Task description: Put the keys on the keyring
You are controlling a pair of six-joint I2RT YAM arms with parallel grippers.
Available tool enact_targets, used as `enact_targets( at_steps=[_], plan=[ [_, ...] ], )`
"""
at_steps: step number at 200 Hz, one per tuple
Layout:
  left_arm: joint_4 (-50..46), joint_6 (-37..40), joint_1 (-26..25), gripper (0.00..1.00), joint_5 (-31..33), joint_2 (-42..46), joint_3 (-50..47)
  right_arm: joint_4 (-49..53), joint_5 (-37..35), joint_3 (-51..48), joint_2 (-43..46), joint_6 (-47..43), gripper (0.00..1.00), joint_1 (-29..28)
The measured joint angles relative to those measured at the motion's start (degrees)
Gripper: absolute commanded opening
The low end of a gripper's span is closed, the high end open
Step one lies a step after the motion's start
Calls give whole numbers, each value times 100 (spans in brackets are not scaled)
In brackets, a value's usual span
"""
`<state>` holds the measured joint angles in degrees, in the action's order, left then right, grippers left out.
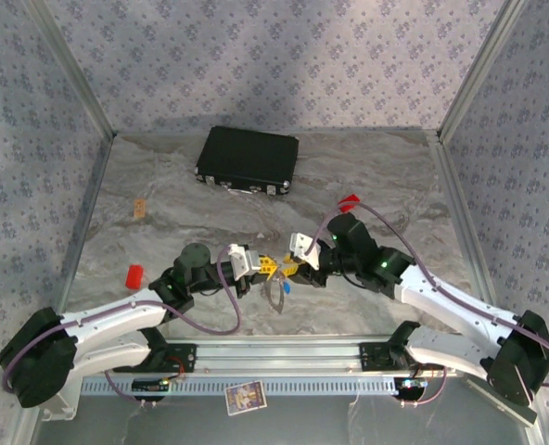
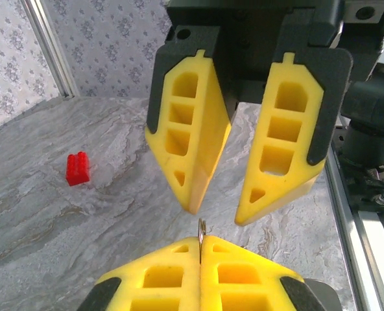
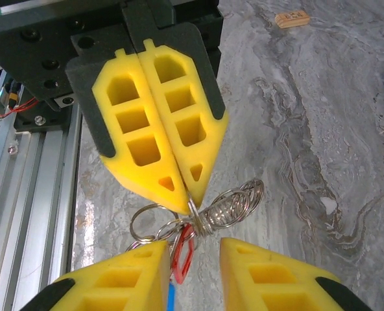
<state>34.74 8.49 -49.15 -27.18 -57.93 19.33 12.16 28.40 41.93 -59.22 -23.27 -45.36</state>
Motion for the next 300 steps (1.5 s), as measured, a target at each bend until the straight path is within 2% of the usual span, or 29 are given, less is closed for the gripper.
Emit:
enact_targets(
  at_steps=[39,82,103,120,143,162,201,219,300],
  plan=[
    [15,0,0,0,-114,0,0,-175,-4,-2,-138,35,23,-4],
    [129,-2,2,0,-133,0,0,-328,166,-13,-208,111,13,-15],
    [155,-4,9,0,-129,-11,-2,-348,260,-22,-223,153,0,-11],
    [157,-4,17,0,-127,-37,-2,-343,299,-33,-240,125,0,13],
    [140,11,13,27,-20,-35,-2,-313,299,-31,-245,63,0,13],
    [-114,122,4,31,63,20,52,17,275,55,-269,-111,0,11],
    [-1113,487,0,29,107,229,435,933,72,778,-551,-592,0,-37],
    [-1416,621,0,24,107,289,531,1261,-59,1005,-634,-778,0,-120],
    [-1875,859,0,14,103,284,584,2186,-487,1755,-1095,-1335,0,-455]
  ],
)
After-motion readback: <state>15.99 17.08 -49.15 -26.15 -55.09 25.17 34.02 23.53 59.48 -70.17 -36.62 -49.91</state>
